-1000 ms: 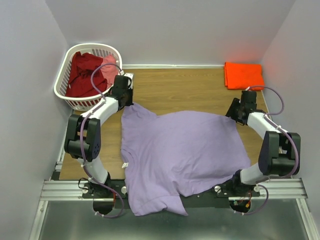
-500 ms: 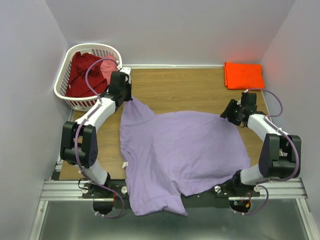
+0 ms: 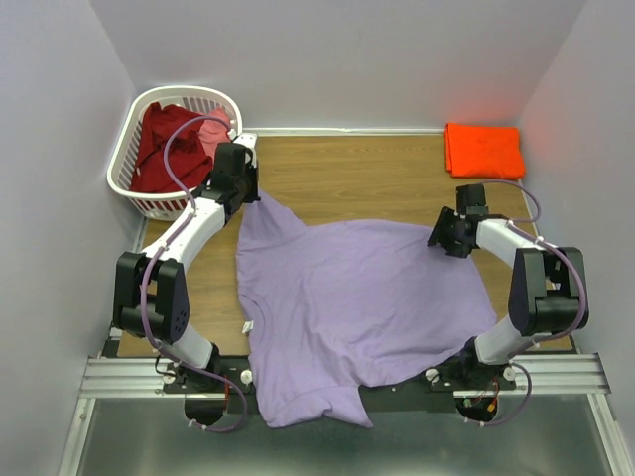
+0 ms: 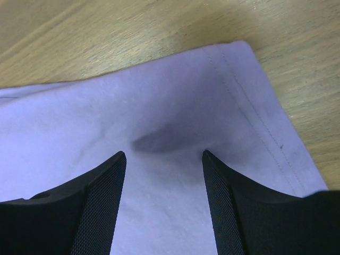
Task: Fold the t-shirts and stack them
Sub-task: Flatten the tshirt out
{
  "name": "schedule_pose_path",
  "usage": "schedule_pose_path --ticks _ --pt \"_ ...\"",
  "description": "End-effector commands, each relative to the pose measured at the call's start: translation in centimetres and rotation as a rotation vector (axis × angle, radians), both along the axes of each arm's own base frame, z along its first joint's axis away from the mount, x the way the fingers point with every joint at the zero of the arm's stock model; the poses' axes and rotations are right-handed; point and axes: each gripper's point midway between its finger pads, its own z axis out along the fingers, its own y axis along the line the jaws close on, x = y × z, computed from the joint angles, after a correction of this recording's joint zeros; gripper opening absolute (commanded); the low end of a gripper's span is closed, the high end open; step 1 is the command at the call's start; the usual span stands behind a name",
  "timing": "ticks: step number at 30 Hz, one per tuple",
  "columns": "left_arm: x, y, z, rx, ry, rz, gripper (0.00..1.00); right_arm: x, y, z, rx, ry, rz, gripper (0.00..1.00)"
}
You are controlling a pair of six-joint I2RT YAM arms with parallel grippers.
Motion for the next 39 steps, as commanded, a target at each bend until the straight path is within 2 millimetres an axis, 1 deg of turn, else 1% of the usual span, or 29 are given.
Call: schedule_pose_path --ticks 1,3,6,7,8,10,11,12,15,17,18,19,20,21,22,23,25,26,27,29,30,31,32,33,34,35,37,38,39 --pt "-0.4 0.4 0.9 0.007 -0.019 0.014 0.00 -1.7 -1.7 -2.5 -0.154 0.126 -0.057 0.66" --pt "-0.4 0.5 1.0 0.011 -0.020 0.017 0.00 -2.0 -1.7 -3.4 -0.200 0.162 -0.060 0.60" --pt "-0.4 0.9 1.1 0.024 -0.024 0.035 0.00 -1.8 -0.5 -4.1 -0.213 0.185 -0.027 0.44" --pt "-0.4 0.9 1.1 0.027 -0.025 0.035 0.00 -1.9 0.2 -4.7 -0.224 0.202 -0.002 0.31" --pt "-0.4 0.9 1.2 0.028 -0.027 0.036 0.00 -1.1 0.5 -4.3 -0.235 0.186 0.005 0.25" --pt "-0.4 0.9 1.3 0.026 -0.028 0.034 0.00 -0.6 1.1 -4.0 -0.250 0.179 0.020 0.13" --pt "-0.5 0.9 1.2 0.025 -0.026 0.032 0.00 -0.5 1.6 -3.7 -0.255 0.170 0.037 0.04" --pt "-0.5 0.8 1.3 0.023 -0.027 0.030 0.00 -0.2 1.9 -3.4 -0.257 0.162 0.042 0.01" --pt "-0.6 0.9 1.4 0.024 -0.027 0.031 0.00 0.5 2.9 -1.7 -0.269 0.128 0.069 0.01" --pt "-0.8 1.0 1.6 0.025 -0.034 0.037 0.00 0.7 3.0 0.1 -0.297 0.102 0.064 0.01" --pt "-0.9 1.1 2.1 0.023 -0.045 0.042 0.00 1.2 2.6 2.9 -0.324 0.034 0.026 0.01" --pt "-1.1 1.2 2.0 0.022 -0.046 0.047 0.00 0.7 3.1 4.9 -0.347 0.005 0.032 0.01" --pt "-1.5 1.3 2.6 0.018 -0.063 0.050 0.00 0.6 2.9 6.8 -0.372 -0.054 -0.005 0.01" --pt "-1.7 1.4 2.8 0.020 -0.071 0.056 0.00 0.3 3.2 8.7 -0.349 -0.114 -0.017 0.01" --pt "-2.1 1.6 2.2 0.023 -0.064 0.060 0.00 -0.4 3.5 11.5 -0.293 -0.206 -0.035 0.01" --pt "-2.4 1.8 2.3 0.025 -0.068 0.062 0.00 -1.8 3.4 11.1 -0.261 -0.206 -0.047 0.01" --pt "-3.0 2.0 1.8 0.033 -0.054 0.070 0.00 -3.7 3.7 10.7 -0.218 -0.190 -0.025 0.02" --pt "-3.3 2.1 1.3 0.037 -0.042 0.071 0.00 -5.3 3.8 9.4 -0.205 -0.125 -0.010 0.02" --pt "-3.7 2.2 1.1 0.037 -0.038 0.073 0.00 -7.8 4.7 7.2 -0.139 -0.034 0.019 0.01" --pt "-4.0 2.4 1.0 0.035 -0.037 0.076 0.00 -10.2 6.2 5.5 -0.032 0.042 0.031 0.01" --pt "-4.1 2.4 1.1 0.035 -0.044 0.080 0.00 -11.6 7.7 4.9 0.060 0.086 0.063 0.01" --pt "-4.3 2.5 0.9 0.040 -0.040 0.082 0.00 -13.2 7.9 3.7 0.086 0.129 0.062 0.01" --pt "-4.4 2.7 0.9 0.042 -0.039 0.086 0.00 -13.9 8.5 4.0 0.139 0.134 0.065 0.04" --pt "-4.5 2.8 0.8 0.046 -0.037 0.091 0.00 -15.0 8.8 3.6 0.163 0.161 0.072 0.07" --pt "-4.5 2.9 0.9 0.048 -0.039 0.095 0.00 -15.8 8.7 3.5 0.165 0.188 0.068 0.15" --pt "-4.5 3.0 0.9 0.054 -0.035 0.099 0.00 -16.2 8.7 3.5 0.170 0.198 0.075 0.20" --pt "-4.4 3.1 0.9 0.060 -0.035 0.102 0.00 -16.8 8.7 3.3 0.170 0.226 0.089 0.31" --pt "-4.5 3.1 0.8 0.060 -0.032 0.101 0.00 -16.8 8.8 3.5 0.169 0.231 0.117 0.43" --pt "-4.5 3.0 0.9 0.057 -0.033 0.097 0.00 -16.6 9.1 3.8 0.174 0.228 0.136 0.47"
